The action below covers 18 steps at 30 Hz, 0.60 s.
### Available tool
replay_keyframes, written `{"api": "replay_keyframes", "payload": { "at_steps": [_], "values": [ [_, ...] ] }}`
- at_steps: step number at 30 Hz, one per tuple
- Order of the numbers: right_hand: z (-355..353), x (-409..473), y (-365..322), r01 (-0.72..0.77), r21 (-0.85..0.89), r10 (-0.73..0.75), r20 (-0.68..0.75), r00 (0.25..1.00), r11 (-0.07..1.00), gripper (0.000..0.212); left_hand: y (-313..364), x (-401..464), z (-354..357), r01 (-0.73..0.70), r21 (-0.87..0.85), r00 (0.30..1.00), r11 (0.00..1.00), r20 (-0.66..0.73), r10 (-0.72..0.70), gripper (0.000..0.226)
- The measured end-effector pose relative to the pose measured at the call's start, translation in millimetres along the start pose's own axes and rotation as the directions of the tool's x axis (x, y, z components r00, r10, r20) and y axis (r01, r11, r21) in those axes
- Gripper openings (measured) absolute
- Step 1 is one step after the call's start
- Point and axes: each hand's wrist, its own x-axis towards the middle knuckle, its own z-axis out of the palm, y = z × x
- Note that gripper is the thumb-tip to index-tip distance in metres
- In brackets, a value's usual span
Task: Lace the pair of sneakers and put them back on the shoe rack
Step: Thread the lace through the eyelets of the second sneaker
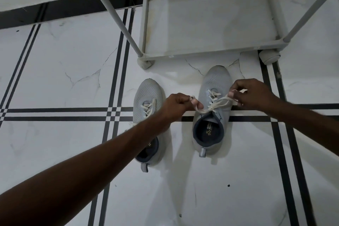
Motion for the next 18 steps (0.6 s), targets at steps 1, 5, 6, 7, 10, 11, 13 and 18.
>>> {"api": "replay_keyframes", "payload": {
  "at_steps": [1, 5, 6, 7, 10, 11, 13, 18],
  "values": [
    [-4, 0, -3, -0.078, 0.15, 0.069, 0.068, 0.995, 0.986, 0.015, 2, 0, -1, 0.011, -0.041, 1.0, 0.999, -0.018, -0.012, 0.026],
    [4, -1, -20, -0.308, 0.477, 0.193, 0.276, 0.942, 0.823, 0.027, 3, 2, 1, 0.009, -0.056, 0.996, 0.998, -0.085, -0.014, 0.022],
    [7, 0, -22, -0.353, 0.549, 0.198, 0.322, 0.926, 0.757, 0.027, 5, 3, 2, 0.046, -0.09, 0.996, 0.995, -0.071, -0.053, 0.023],
    [9, 1, -24, -0.402, 0.611, 0.198, 0.375, 0.906, 0.682, 0.026, 9, 3, 3, 0.103, -0.15, 0.993, 0.983, -0.035, -0.109, 0.026],
    [12, 8, -27, -0.522, 0.71, 0.19, 0.496, 0.847, 0.473, 0.021, 15, 6, 3, 0.232, -0.321, 0.97, 0.918, 0.147, -0.194, 0.029],
    [12, 9, -27, -0.542, 0.727, 0.199, 0.51, 0.837, 0.421, 0.021, 15, 6, 3, 0.258, -0.356, 0.961, 0.898, 0.186, -0.203, 0.03],
    [12, 11, -26, -0.564, 0.748, 0.217, 0.521, 0.825, 0.35, 0.021, 15, 8, 3, 0.302, -0.425, 0.947, 0.853, 0.237, -0.217, 0.03],
    [13, 14, -21, -0.65, 0.712, 0.212, 0.614, 0.76, 0.268, 0.024, 14, 8, 1, 0.353, -0.52, 0.923, 0.778, 0.331, -0.197, 0.029]
  ]
}}
